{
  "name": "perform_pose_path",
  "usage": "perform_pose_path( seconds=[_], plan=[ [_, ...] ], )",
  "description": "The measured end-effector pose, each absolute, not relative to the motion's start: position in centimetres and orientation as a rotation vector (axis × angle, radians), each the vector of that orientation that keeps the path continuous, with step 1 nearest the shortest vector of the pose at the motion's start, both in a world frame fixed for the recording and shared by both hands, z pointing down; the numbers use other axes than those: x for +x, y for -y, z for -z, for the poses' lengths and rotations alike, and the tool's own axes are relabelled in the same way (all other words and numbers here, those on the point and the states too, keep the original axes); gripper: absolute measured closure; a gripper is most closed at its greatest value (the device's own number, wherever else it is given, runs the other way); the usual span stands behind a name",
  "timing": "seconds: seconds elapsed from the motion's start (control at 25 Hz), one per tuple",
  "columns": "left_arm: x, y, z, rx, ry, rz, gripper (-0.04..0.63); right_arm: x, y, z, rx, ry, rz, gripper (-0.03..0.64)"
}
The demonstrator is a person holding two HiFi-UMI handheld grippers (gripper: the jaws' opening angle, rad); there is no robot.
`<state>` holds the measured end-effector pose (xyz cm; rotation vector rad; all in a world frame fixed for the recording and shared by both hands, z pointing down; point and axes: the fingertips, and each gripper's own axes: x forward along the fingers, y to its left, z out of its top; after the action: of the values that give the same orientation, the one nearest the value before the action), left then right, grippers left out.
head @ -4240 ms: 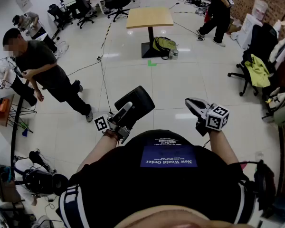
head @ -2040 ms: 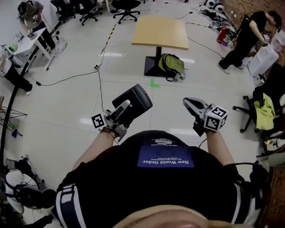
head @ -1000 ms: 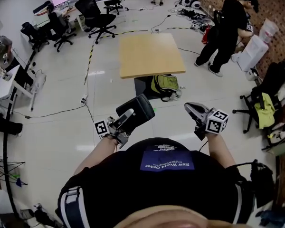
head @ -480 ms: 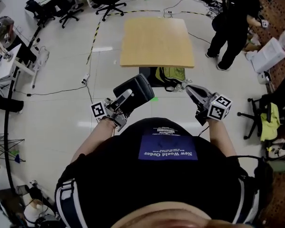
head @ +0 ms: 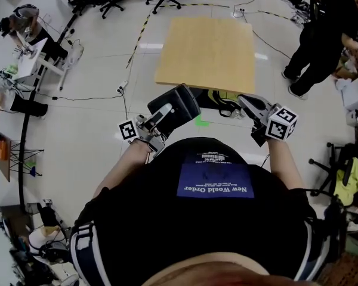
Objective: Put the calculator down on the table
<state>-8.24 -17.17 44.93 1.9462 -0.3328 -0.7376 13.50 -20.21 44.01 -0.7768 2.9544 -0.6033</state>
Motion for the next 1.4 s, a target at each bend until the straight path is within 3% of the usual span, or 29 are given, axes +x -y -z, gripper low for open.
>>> perform_pose_path(
  seconds=[0.24,0.76,0.92,1.16,1.4],
  plan=[
    [-4.8,26.7,-46.7,1.895,0.336,0.726,0.495,16.5,29.2,-45.8,-0.779,-2.977,0.648,0.634],
    [-11.4,52.0,-46.7,1.872,-0.008,0.555,0.495,7.1,48.2,-42.2,-1.143,-2.855,0.636,0.634],
    [-10.1,56.3,-47.4,1.852,-0.053,0.493,0.495,6.1,51.3,-42.4,-1.155,-2.854,0.674,0.634],
    [-3.8,61.7,-52.7,1.811,0.032,0.474,0.495,11.9,57.3,-47.4,-1.071,-2.854,0.79,0.634],
    [-3.4,62.3,-52.7,1.781,0.204,0.463,0.495,12.1,60.6,-46.3,-0.844,-2.918,0.802,0.634]
  ],
)
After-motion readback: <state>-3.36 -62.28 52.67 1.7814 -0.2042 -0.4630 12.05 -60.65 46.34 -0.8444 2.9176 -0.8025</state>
